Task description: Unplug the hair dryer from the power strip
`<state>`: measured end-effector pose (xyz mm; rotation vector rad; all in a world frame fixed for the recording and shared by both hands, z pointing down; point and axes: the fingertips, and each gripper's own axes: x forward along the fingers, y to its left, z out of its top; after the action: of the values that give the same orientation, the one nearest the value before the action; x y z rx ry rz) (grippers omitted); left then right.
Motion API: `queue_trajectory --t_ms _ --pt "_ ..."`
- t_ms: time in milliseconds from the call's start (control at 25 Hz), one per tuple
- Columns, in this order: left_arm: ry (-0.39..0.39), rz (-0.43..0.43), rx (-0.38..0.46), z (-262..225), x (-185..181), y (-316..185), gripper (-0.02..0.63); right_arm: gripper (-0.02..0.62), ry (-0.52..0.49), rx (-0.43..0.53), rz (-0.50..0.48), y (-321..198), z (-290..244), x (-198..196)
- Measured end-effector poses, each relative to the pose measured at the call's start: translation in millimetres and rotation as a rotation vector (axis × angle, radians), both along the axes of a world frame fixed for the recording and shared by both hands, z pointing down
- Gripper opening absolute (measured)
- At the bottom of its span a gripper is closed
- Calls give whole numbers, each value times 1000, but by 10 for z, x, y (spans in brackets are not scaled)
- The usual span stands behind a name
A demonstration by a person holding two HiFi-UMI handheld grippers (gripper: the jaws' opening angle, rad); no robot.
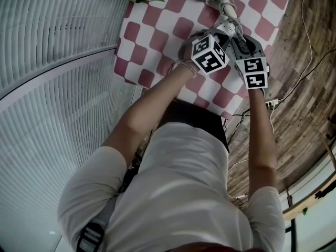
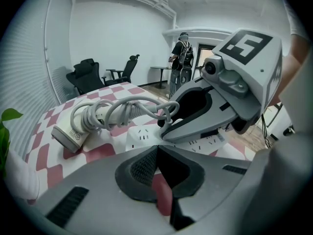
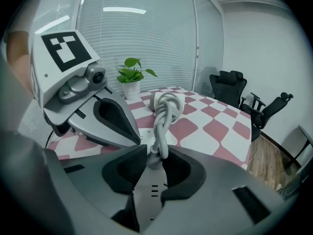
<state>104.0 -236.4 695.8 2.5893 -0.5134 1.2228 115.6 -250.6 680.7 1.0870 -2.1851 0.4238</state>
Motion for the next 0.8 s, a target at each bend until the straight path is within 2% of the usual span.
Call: queue_trajectory --t_ms 200,600,800 --pt "-60 21 6 14 6 15 29 114 -14 -9 7 13 -9 2" --pt "-125 -5 18 21 18 11 29 97 -60 -24 34 1 -53 27" --pt "-119 -17 -30 -6 7 7 29 89 -78 -26 51 5 -101 34"
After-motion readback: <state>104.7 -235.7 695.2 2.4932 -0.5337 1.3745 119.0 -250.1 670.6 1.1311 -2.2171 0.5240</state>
